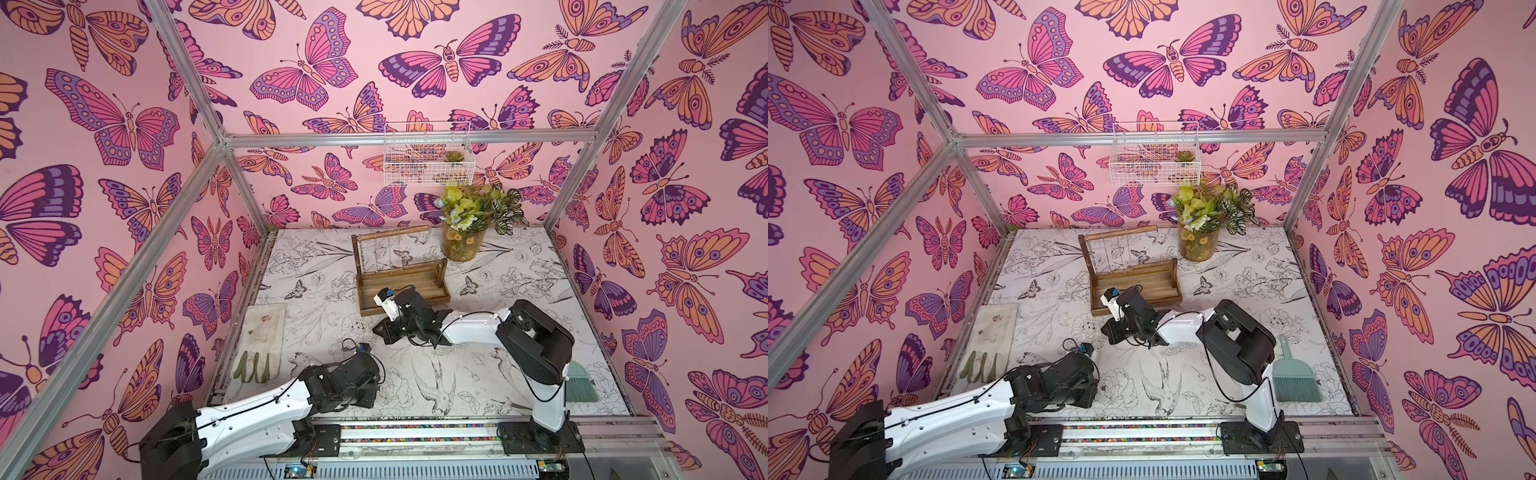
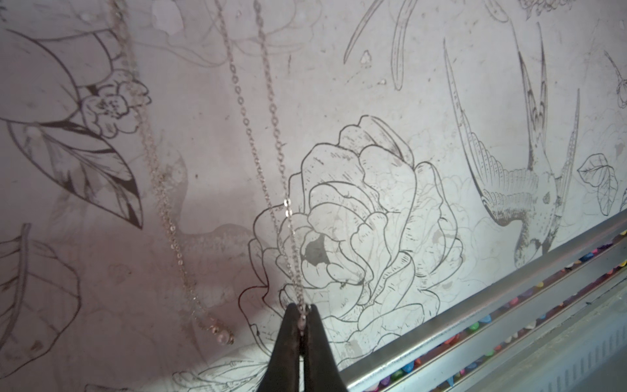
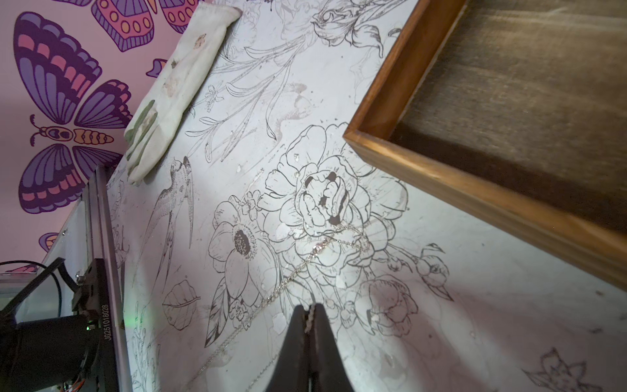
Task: Take the necklace off the jewelry display stand
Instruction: Place the necklace at the center of the board.
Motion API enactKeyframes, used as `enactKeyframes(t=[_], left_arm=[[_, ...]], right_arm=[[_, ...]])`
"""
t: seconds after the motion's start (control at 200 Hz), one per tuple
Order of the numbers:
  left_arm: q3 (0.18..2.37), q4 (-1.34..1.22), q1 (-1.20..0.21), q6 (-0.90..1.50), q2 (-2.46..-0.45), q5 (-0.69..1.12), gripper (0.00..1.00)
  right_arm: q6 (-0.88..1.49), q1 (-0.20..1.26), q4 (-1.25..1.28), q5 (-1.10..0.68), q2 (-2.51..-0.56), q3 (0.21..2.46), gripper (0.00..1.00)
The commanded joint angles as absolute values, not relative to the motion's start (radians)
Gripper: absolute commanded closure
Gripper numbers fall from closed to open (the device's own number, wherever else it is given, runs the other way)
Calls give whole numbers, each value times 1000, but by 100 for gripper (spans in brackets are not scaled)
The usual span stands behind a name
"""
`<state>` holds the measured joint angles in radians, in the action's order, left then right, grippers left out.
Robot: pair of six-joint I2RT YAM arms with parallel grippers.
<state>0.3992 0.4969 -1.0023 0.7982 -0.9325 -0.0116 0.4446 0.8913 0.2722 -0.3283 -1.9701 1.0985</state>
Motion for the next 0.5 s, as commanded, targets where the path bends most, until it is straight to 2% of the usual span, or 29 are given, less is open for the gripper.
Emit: enactKeyframes(t=[0.0, 0.496], left_arm=[[387, 489, -1008, 807, -947, 0, 100], [394, 483, -1008, 816, -985, -8, 100]], right_arm=[[428, 881, 259, -328, -1995, 1134, 100], [431, 877, 240, -339, -2041, 1147, 100]])
